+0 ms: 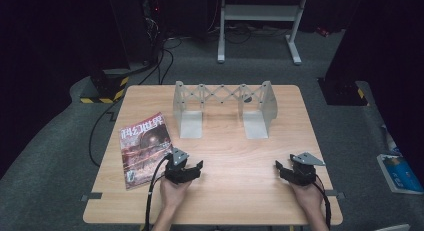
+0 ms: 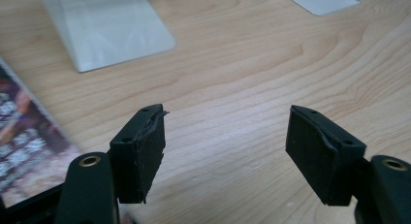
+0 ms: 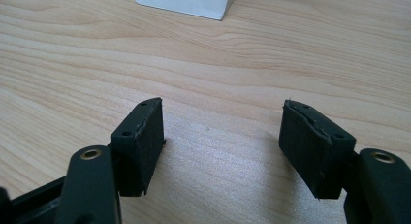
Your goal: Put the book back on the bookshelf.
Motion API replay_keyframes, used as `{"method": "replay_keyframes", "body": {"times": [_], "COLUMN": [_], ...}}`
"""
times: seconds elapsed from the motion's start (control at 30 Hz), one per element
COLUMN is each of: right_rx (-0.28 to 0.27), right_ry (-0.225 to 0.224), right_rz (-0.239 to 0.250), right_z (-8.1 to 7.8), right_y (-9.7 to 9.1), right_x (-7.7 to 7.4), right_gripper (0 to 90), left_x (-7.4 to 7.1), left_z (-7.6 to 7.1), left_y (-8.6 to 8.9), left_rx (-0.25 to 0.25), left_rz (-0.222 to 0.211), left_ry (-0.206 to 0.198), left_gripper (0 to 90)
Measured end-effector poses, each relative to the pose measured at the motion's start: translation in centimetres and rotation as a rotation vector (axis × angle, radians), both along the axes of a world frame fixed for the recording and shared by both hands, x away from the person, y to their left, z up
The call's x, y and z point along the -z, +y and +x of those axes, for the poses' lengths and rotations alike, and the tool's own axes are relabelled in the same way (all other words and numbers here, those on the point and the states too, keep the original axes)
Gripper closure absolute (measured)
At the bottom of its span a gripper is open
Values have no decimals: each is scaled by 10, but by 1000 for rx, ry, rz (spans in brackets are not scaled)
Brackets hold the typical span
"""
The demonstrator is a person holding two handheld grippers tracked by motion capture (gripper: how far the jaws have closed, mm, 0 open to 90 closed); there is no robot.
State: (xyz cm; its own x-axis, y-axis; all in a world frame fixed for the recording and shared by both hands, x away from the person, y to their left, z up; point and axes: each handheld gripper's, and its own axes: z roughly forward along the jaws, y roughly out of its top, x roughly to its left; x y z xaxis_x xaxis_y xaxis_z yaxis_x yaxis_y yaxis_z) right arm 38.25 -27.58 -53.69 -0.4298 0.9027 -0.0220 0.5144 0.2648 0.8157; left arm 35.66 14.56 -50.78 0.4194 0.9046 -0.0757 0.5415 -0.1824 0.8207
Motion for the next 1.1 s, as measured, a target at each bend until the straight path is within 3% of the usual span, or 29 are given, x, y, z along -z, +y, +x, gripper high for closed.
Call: {"method": "replay_keyframes", "body": {"times": [0.2,0.5,0.73,0.87,1.1], "right_rx": [0,-4,-4,-5,-5], "right_ry": [0,-2,-4,-4,-5], "right_rz": [1,-2,-4,-4,-6], "right_z": [0,0,-1,-1,-1], "right_y": [0,0,0,0,1], "right_x": [0,0,0,0,0], "right_gripper": [328,329,328,327,327], "left_x": [-5,-9,-11,-9,-5], "left_z": [-1,-6,-7,-3,0], "left_y": [28,67,98,121,141], "left_rx": [-59,-155,-225,-291,-349], "left_rz": [-34,-42,-28,-34,-16], "left_ry": [7,9,27,56,88], "left_gripper": [305,305,302,290,290]}}
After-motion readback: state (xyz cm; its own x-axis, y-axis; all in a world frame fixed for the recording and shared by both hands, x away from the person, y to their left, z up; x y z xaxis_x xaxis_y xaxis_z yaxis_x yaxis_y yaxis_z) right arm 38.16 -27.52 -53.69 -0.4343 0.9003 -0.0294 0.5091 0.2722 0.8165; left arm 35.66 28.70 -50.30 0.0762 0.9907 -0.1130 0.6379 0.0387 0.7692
